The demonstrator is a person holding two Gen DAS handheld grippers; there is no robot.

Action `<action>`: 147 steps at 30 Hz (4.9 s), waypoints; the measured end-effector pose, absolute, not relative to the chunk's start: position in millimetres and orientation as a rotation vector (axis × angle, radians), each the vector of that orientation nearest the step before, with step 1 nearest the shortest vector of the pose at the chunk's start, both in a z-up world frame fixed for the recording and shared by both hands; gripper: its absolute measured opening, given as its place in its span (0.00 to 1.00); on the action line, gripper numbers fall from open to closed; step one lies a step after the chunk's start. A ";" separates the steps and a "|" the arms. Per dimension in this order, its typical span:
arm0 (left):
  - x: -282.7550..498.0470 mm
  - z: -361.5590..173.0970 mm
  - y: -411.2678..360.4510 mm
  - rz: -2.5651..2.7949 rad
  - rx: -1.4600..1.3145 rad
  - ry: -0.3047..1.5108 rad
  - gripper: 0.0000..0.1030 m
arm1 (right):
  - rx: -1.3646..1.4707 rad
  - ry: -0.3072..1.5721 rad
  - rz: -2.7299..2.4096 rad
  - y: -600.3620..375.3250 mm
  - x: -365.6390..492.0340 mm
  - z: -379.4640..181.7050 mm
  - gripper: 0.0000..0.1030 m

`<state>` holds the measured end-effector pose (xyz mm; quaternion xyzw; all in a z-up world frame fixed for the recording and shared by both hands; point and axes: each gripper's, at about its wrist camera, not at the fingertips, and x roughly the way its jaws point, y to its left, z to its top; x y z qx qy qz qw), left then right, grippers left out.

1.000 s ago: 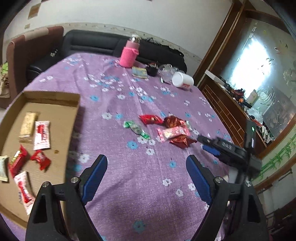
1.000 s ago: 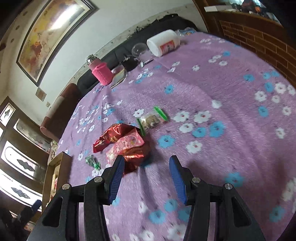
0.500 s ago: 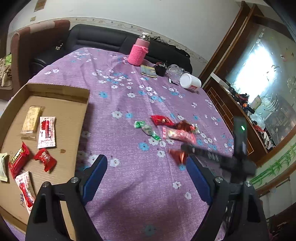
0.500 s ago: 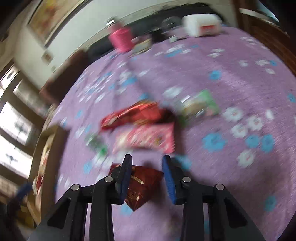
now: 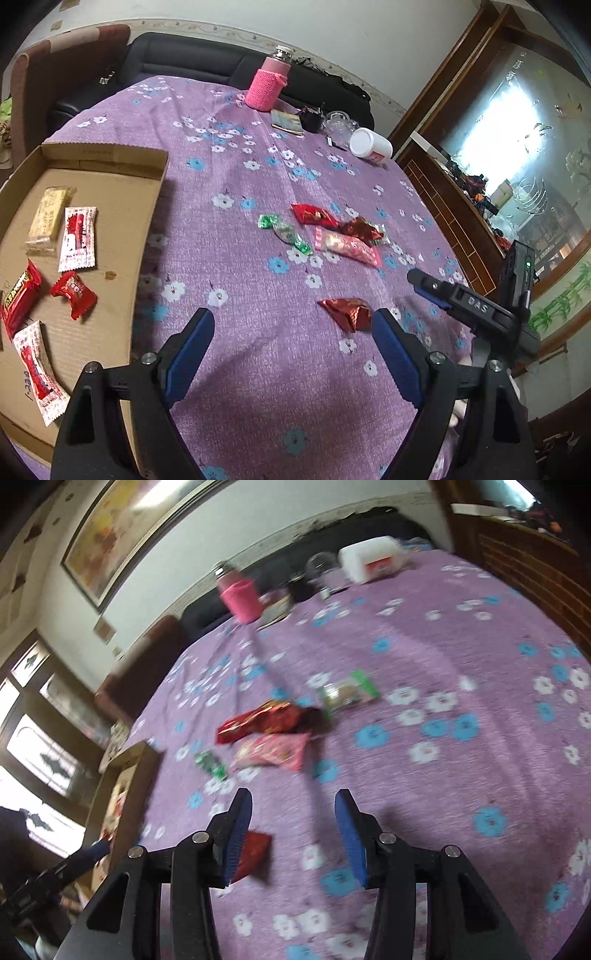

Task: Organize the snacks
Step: 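Grasp the red foil triangular packet with the left gripper, then carry the red foil packet into the box with the left while the right grasps a green-wrapped candy, then open both grippers over the box and move back toward the remaining snacks, then grasp the red candy bar with the left while the right grasps the pink packet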

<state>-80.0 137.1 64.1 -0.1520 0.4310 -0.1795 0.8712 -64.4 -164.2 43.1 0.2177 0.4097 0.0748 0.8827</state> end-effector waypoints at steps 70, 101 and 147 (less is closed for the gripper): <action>-99.7 89.0 293.5 -0.234 -0.340 0.739 0.29 | -0.010 0.957 0.360 4.7 38.9 13.4 0.23; -89.2 111.8 361.2 -0.125 -0.617 0.657 0.91 | 0.137 0.944 0.743 123.8 -61.7 74.2 0.41; 121.3 30.2 18.1 -0.617 0.101 1.112 0.91 | -0.067 1.034 0.558 -86.3 -5.2 15.7 0.38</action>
